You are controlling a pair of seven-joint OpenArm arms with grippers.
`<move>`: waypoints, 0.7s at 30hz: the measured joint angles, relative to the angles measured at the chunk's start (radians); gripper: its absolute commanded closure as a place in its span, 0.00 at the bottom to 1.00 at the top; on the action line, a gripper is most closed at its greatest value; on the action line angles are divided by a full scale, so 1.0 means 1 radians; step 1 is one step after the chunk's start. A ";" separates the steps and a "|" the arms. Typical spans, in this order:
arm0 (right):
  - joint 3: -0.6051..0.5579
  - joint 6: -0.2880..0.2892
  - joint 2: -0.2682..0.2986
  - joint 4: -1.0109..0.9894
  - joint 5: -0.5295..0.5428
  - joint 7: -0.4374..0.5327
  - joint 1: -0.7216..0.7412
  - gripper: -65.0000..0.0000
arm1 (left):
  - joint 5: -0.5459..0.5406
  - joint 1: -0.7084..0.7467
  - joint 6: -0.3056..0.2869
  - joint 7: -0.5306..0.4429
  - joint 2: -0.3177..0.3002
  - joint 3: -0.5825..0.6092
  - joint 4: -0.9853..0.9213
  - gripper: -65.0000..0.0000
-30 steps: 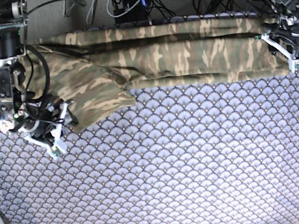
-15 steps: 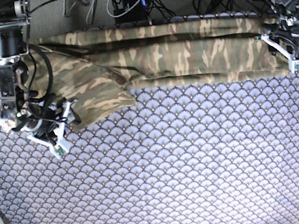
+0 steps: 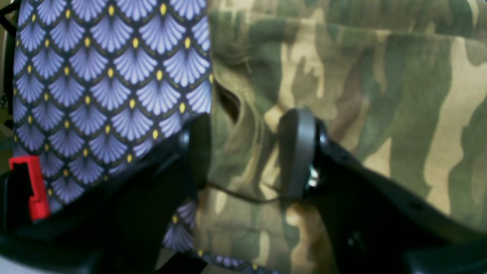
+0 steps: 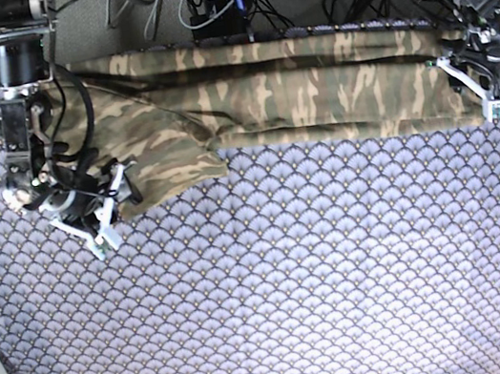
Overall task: Fold the T-shirt properly
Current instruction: 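Grasp the bunched sleeve end of the strip with the right gripper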
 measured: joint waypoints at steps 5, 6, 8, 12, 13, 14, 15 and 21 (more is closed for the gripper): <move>0.000 -0.003 0.000 0.000 0.000 0.001 0.000 0.59 | 0.000 0.000 0.000 0.000 0.000 0.000 0.000 0.55; 0.000 -0.003 0.000 0.000 0.000 0.001 0.000 0.63 | 0.000 0.000 0.000 0.000 0.000 0.000 0.000 0.55; 0.000 -0.003 0.000 0.001 0.002 0.005 -0.003 0.70 | 0.000 0.000 0.000 0.000 0.000 0.000 0.000 0.55; 0.000 -0.004 0.000 0.001 0.005 0.005 -0.005 0.88 | 0.000 0.000 0.000 0.000 0.000 0.000 0.000 0.55; 0.000 -0.003 0.000 0.001 0.005 0.004 -0.006 0.93 | 0.000 0.000 0.000 0.000 0.000 0.000 0.000 0.55; 0.000 -0.003 0.000 0.002 0.006 0.004 -0.006 0.98 | 0.000 0.000 0.000 0.000 0.000 0.000 0.000 0.55; 0.000 -0.003 0.000 0.006 0.008 0.005 -0.011 1.00 | 0.000 0.000 0.000 0.000 0.000 0.000 0.000 0.55; -0.005 0.006 -0.007 0.204 -0.010 -0.048 -0.114 1.00 | 0.000 0.000 0.000 -0.003 0.000 0.000 -0.002 0.55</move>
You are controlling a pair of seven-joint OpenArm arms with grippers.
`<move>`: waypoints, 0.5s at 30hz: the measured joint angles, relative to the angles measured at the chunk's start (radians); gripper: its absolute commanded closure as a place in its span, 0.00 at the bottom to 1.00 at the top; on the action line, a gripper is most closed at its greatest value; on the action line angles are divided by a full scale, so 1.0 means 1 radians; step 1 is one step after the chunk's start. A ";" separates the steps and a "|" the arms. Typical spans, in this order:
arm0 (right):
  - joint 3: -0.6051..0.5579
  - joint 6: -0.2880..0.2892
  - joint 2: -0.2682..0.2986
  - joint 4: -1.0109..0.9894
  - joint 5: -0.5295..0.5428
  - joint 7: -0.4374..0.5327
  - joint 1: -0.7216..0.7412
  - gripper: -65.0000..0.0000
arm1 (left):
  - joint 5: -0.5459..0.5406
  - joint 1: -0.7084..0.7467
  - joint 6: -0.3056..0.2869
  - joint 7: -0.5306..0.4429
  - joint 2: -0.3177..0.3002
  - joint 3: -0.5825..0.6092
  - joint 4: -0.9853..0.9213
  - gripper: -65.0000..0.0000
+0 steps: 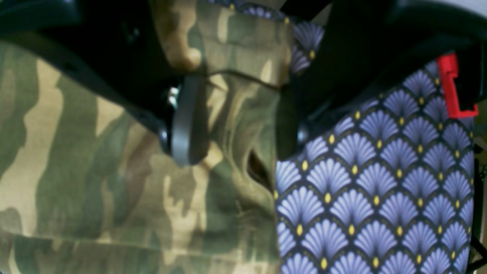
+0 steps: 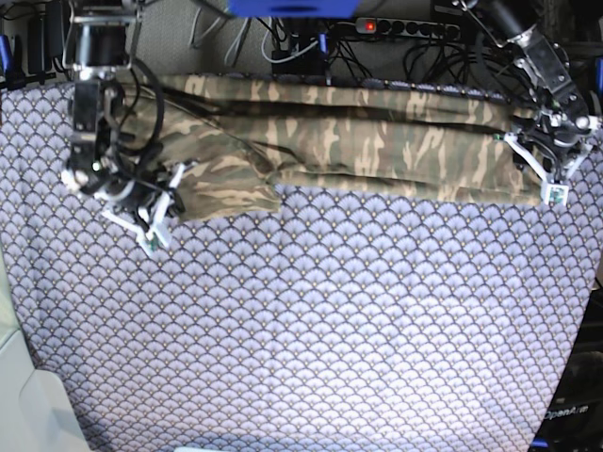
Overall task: Fold the T-shirt properly
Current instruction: 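Grasp the bunched sleeve end of the strip with the right gripper, then drag the sleeve end with the right gripper toward the strip's corner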
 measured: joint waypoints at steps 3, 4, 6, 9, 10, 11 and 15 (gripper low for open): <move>0.000 -0.002 0.000 0.092 0.009 0.014 -0.023 1.00 | 0.000 0.000 0.000 0.000 0.000 0.000 0.000 0.55; 0.000 -0.002 0.000 0.112 0.013 0.015 -0.030 1.00 | 0.000 0.000 0.000 -0.001 0.000 0.000 0.000 0.55; 0.000 -0.002 0.000 0.140 0.013 0.014 -0.054 1.00 | 0.000 -0.001 0.000 0.000 0.000 0.000 0.000 0.55; 0.000 -0.001 0.000 0.181 0.001 -0.001 -0.097 1.00 | 0.000 0.000 0.000 0.000 0.000 0.000 0.000 0.55; 0.000 -0.001 0.000 0.202 -0.003 -0.005 -0.108 1.00 | 0.000 0.000 0.000 0.000 0.000 0.000 0.000 0.55; 0.000 -0.001 0.001 0.229 0.001 -0.005 -0.119 1.00 | 0.000 0.000 0.000 0.000 0.000 0.000 0.000 0.55; -0.003 -0.002 0.024 0.344 0.020 0.005 -0.177 1.00 | 0.000 0.000 0.000 -0.001 0.000 0.000 -0.002 0.55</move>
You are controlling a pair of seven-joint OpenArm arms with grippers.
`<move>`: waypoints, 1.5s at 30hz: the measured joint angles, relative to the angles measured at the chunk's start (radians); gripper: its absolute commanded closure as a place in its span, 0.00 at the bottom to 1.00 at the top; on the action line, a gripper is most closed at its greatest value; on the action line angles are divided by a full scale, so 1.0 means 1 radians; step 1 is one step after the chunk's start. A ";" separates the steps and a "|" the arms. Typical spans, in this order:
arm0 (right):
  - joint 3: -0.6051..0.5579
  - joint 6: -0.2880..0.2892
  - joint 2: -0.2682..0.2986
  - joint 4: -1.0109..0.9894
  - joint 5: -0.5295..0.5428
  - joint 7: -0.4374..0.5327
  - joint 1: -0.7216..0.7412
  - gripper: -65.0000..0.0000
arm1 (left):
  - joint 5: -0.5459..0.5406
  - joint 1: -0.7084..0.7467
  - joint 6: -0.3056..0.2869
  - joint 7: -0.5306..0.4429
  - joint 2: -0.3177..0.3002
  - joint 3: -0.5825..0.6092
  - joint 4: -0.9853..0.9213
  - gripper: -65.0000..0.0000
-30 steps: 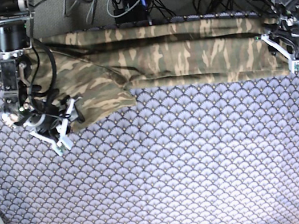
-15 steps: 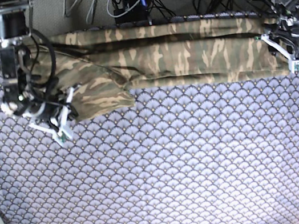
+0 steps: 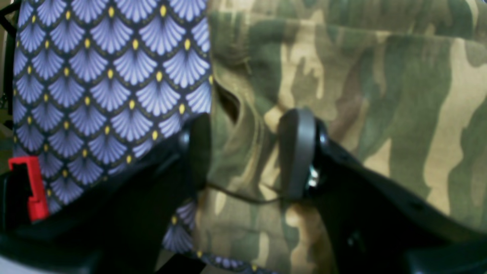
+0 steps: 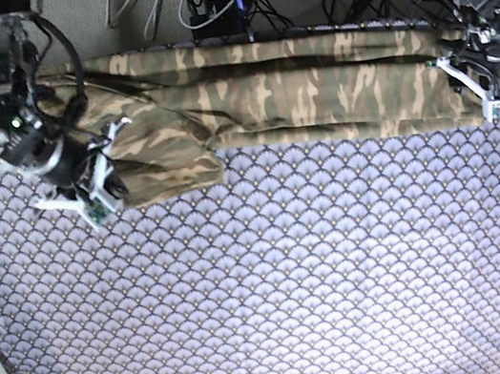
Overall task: Fold the T-shirt properly
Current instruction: 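Drag the sleeve end with the right gripper toward the strip's corner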
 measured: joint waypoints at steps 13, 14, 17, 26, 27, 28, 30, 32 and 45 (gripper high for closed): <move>0.003 0.004 0.174 0.088 0.286 0.027 -0.199 1.00 | 0.000 -0.001 0.000 0.000 -0.004 0.001 -0.001 0.55; 0.004 0.003 0.193 0.088 0.304 0.055 -0.212 1.00 | 0.000 -0.001 0.000 0.000 -0.005 0.001 -0.001 0.55; 0.006 0.000 0.218 0.089 0.319 0.093 -0.248 1.00 | 0.001 -0.002 0.000 0.001 -0.005 0.001 -0.001 0.55; -0.004 0.001 0.281 0.088 0.320 0.231 -0.350 1.00 | 0.002 -0.002 0.000 0.000 -0.005 0.001 -0.001 0.55; -0.004 0.001 0.291 0.088 0.320 0.244 -0.359 1.00 | 0.001 -0.001 0.000 0.000 -0.005 0.001 -0.001 0.55; -0.003 0.001 0.301 0.088 0.319 0.251 -0.364 1.00 | 0.001 -0.001 0.000 0.000 -0.006 0.001 -0.001 0.55; -0.003 0.000 0.318 0.087 0.320 0.278 -0.373 1.00 | 0.001 -0.002 0.000 0.000 -0.006 0.001 -0.001 0.55; -0.002 0.001 0.331 0.087 0.322 0.317 -0.393 1.00 | 0.002 -0.002 0.000 0.000 -0.005 0.001 -0.001 0.55; 0.101 0.000 0.335 0.078 0.319 0.358 -0.460 1.00 | 0.005 0.000 -0.002 0.002 -0.036 0.000 -0.003 0.55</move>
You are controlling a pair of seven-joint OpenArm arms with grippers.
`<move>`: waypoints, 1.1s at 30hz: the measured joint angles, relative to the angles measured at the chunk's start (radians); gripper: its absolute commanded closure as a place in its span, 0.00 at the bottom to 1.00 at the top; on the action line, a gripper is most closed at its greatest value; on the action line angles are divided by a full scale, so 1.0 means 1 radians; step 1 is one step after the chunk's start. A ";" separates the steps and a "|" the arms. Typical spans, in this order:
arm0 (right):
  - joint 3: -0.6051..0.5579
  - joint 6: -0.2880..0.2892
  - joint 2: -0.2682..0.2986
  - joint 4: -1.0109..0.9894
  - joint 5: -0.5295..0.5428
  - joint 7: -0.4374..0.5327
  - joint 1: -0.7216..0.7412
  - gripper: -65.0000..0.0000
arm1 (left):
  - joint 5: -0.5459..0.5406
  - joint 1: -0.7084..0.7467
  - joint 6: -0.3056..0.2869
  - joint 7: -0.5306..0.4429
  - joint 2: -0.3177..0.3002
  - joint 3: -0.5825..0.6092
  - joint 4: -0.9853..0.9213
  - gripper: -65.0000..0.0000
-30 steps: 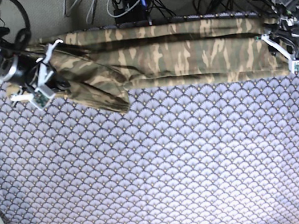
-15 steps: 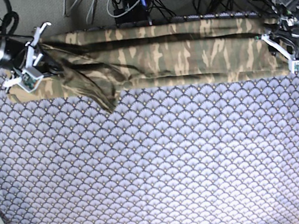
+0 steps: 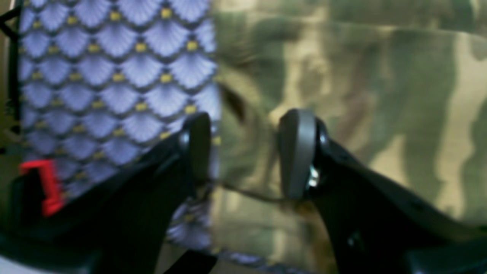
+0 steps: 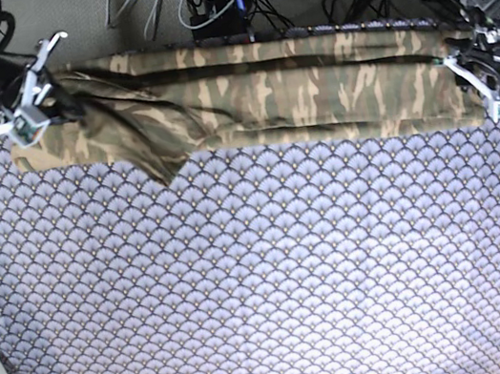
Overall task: Fold the T-shirt properly
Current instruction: 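Drag the sleeve end with the right gripper toward the strip's corner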
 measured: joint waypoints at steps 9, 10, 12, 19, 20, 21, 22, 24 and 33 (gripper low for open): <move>0.058 0.000 -0.022 -0.043 0.001 0.000 0.008 1.00 | -0.001 0.000 -0.002 0.002 -0.003 0.001 0.000 0.55; 0.058 0.000 -0.022 -0.051 0.001 0.000 0.007 1.00 | -0.001 0.000 -0.002 0.002 -0.005 0.001 -0.001 0.55; 0.058 0.000 -0.021 -0.075 0.001 0.004 0.005 1.00 | -0.001 0.000 -0.002 0.002 -0.009 0.001 -0.001 0.55; 0.058 0.000 -0.021 -0.114 0.000 0.003 0.000 1.00 | -0.001 -0.019 -0.001 -0.002 -0.011 0.001 -0.001 0.55; 0.058 0.000 -0.021 -0.114 0.000 0.007 -0.006 1.00 | -0.001 -0.019 -0.002 -0.001 -0.011 0.002 -0.001 0.55; 0.058 0.000 -0.021 -0.114 0.000 0.008 -0.013 1.00 | 0.000 -0.017 -0.001 0.002 -0.011 0.002 -0.001 0.55; 0.064 0.001 -0.022 -0.114 0.000 0.006 -0.018 1.00 | 0.000 -0.016 -0.001 0.002 -0.012 0.002 -0.001 0.55; 0.086 0.000 -0.022 -0.114 0.000 0.005 -0.025 1.00 | -0.001 -0.017 -0.002 0.002 -0.023 0.002 -0.001 0.55; 0.089 0.000 -0.024 -0.167 0.000 0.008 -0.022 1.00 | 0.000 -0.028 -0.002 0.005 -0.033 0.000 -0.001 0.55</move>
